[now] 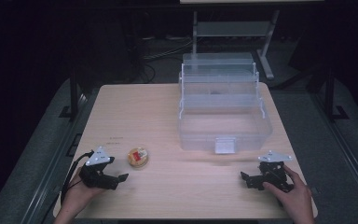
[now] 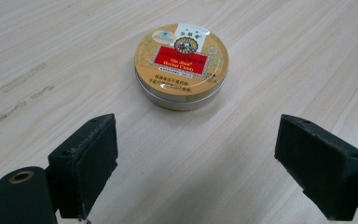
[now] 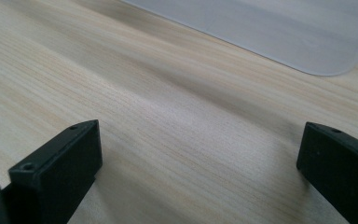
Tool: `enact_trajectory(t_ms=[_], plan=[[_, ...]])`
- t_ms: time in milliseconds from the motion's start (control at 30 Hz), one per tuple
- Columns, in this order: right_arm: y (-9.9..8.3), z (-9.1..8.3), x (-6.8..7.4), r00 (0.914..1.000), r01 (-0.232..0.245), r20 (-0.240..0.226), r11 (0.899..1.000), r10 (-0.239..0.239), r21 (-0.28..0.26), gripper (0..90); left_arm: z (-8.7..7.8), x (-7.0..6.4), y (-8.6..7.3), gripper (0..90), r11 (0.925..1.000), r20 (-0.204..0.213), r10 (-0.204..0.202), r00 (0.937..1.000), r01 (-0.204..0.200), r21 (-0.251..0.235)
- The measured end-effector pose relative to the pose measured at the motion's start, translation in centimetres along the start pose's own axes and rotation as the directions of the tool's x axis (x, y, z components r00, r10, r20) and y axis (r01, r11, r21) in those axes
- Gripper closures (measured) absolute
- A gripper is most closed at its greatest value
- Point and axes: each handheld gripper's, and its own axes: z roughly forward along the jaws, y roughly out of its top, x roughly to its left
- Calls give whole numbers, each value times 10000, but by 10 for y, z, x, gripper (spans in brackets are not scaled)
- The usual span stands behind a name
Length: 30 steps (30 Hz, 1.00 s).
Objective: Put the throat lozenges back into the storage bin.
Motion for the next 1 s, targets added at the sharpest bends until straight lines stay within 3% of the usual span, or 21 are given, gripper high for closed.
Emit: enact_trajectory(t_ms=[1000], plan=[[0,0,0,10000,-3,2,10000,3,3,0,9,9,29,128,9992,79,170,9998,-173,364]])
